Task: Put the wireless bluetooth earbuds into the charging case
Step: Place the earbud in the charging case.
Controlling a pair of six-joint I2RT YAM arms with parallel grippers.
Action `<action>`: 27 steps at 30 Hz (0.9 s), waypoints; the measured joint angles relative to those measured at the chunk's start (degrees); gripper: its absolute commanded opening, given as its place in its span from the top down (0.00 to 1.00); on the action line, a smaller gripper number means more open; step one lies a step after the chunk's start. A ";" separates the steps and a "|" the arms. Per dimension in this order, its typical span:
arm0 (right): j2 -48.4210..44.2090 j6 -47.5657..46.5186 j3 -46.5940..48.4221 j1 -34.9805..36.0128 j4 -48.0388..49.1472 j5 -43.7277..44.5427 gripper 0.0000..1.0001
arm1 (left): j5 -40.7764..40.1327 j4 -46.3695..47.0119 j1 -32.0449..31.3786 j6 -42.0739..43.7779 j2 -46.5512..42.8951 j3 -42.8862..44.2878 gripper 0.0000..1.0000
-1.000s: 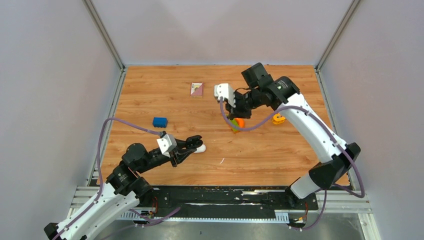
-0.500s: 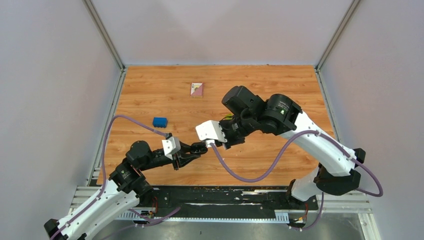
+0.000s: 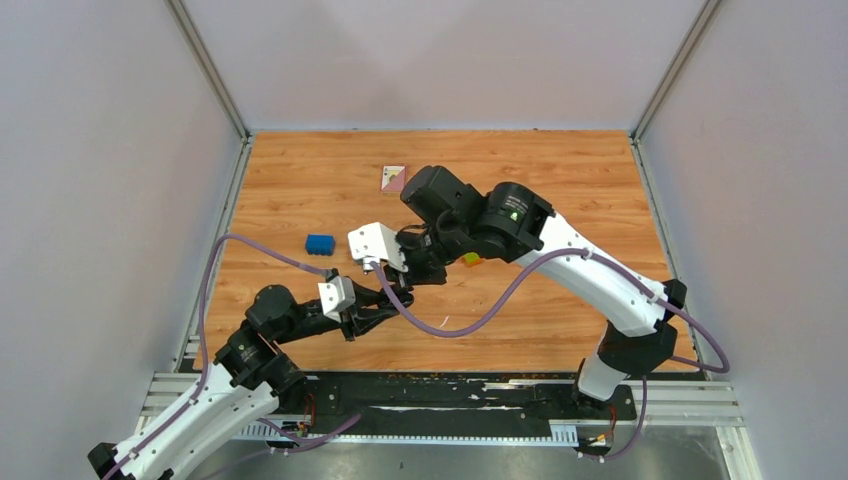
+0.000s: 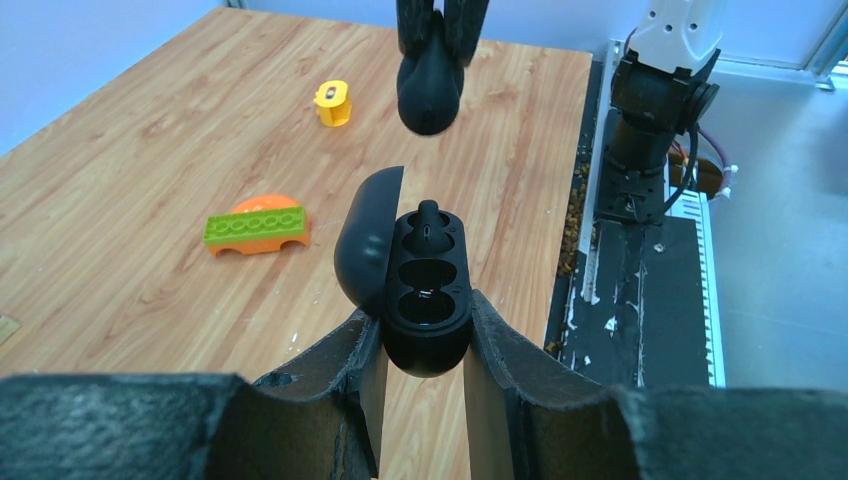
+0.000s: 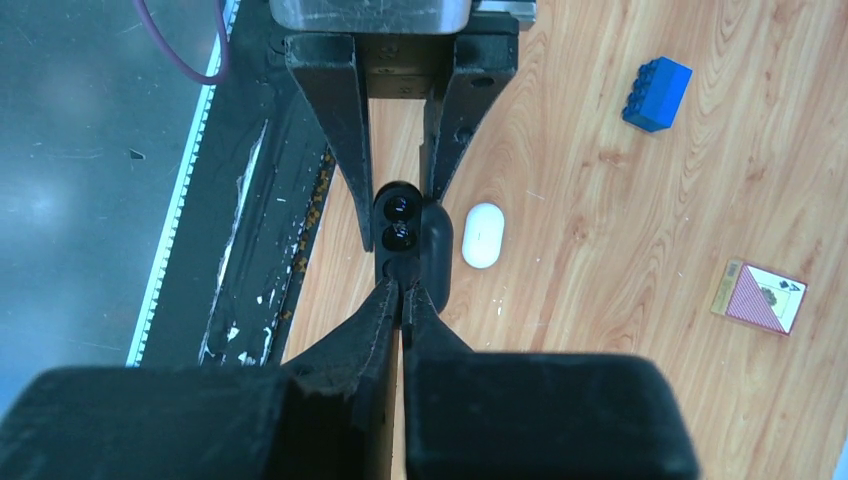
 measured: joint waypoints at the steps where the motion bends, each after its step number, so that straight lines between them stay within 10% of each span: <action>1: 0.37 0.24 0.11 0.17 0.33 -0.20 1.00 | 0.00 0.00 0.00 0.00 -0.02 0.00 1.00; 27: 4.85 0.26 0.22 3.69 1.51 0.74 1.00 | -0.26 2.56 0.00 -0.52 -3.10 -1.07 1.00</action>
